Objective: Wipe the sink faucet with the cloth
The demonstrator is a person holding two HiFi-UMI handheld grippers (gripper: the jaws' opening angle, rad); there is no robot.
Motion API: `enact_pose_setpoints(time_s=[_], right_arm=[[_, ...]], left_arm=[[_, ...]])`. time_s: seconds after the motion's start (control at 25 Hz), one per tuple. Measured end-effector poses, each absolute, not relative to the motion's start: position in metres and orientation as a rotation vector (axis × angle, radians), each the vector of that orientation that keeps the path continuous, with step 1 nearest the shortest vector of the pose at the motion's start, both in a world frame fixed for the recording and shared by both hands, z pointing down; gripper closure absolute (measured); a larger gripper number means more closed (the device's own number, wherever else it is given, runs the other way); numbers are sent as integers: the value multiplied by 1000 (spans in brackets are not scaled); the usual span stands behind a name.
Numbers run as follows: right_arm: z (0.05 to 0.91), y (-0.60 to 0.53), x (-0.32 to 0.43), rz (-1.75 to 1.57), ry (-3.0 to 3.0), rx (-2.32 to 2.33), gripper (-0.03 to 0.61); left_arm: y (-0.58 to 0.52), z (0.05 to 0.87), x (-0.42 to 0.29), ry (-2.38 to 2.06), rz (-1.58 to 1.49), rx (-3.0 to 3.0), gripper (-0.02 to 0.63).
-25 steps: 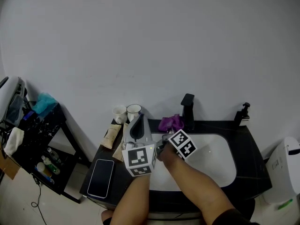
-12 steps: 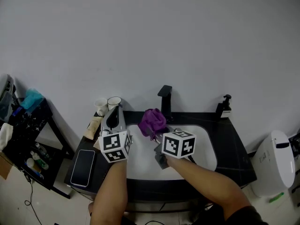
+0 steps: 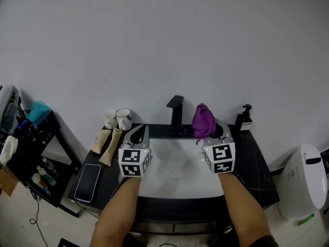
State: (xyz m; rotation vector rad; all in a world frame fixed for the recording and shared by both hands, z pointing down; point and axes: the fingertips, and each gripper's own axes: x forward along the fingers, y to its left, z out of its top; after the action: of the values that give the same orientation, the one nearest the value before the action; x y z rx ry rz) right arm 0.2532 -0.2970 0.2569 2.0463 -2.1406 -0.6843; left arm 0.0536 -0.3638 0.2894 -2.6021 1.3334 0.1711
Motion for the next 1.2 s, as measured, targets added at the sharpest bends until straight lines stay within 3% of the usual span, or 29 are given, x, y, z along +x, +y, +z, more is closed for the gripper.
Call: enact_pose_setpoints(time_s=[0.32,0.48,1.2], right_arm=[[305,-307,269,-400,-2170,2087,520],[313,-309,270,-337,-2183,2090,520],[312,-306,258,-392,-2189,2071,522]], left_arm=[[-366,295,57,1355,345,-2818,597],[-370,301,48,1421,278,-2782,597],[-364,306,62,1350,139,-2725,597]])
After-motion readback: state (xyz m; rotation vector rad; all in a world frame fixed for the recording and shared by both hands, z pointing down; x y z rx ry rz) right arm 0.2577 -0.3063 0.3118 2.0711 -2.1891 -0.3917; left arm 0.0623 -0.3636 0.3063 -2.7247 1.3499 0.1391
